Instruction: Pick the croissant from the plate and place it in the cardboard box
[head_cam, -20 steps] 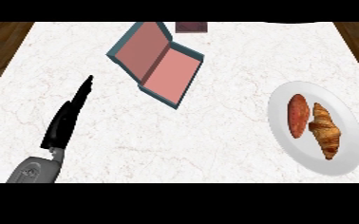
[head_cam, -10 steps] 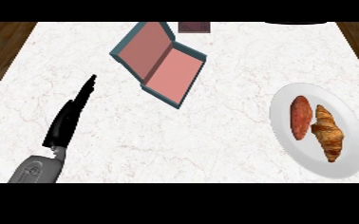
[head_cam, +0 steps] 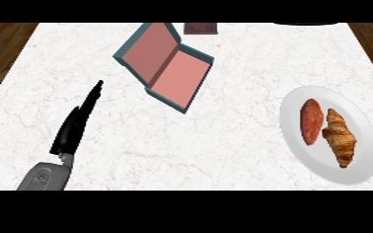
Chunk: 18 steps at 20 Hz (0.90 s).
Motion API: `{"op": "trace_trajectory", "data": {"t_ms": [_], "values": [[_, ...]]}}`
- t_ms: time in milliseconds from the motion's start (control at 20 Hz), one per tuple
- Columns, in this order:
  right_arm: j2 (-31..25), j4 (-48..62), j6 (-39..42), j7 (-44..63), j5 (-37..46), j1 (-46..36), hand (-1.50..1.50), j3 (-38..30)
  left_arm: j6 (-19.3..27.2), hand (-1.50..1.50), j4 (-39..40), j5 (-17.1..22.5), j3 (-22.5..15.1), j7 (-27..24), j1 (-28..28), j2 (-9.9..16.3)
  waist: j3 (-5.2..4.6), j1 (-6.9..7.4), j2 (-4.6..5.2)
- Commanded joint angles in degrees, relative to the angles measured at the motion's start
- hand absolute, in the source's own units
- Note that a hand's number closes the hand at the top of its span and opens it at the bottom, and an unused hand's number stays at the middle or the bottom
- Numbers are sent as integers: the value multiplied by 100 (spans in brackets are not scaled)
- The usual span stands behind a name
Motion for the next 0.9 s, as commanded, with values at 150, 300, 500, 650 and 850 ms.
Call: {"op": "trace_trajectory", "data": {"t_ms": [150,300,500,650,850], "values": [[78,330,-235,213,636,-705,-150,-74,-392,0,-106,-22,342,83,13,61,1,2,-4],[-205,889,-548,-268,358,-938,-150,-467,-274,0,-690,-188,95,504,124,-177,4,12,-11],[-103,642,87,653,1054,-1429,-150,-151,-325,0,68,-325,457,-92,-39,-240,0,5,-2],[-308,908,147,137,617,-1140,-150,-390,-793,0,-94,-91,779,60,-125,100,1,-10,-4],[-148,1006,146,480,975,-1515,-150,-223,-740,0,66,-376,766,-134,18,-147,1,-2,-3]]}}
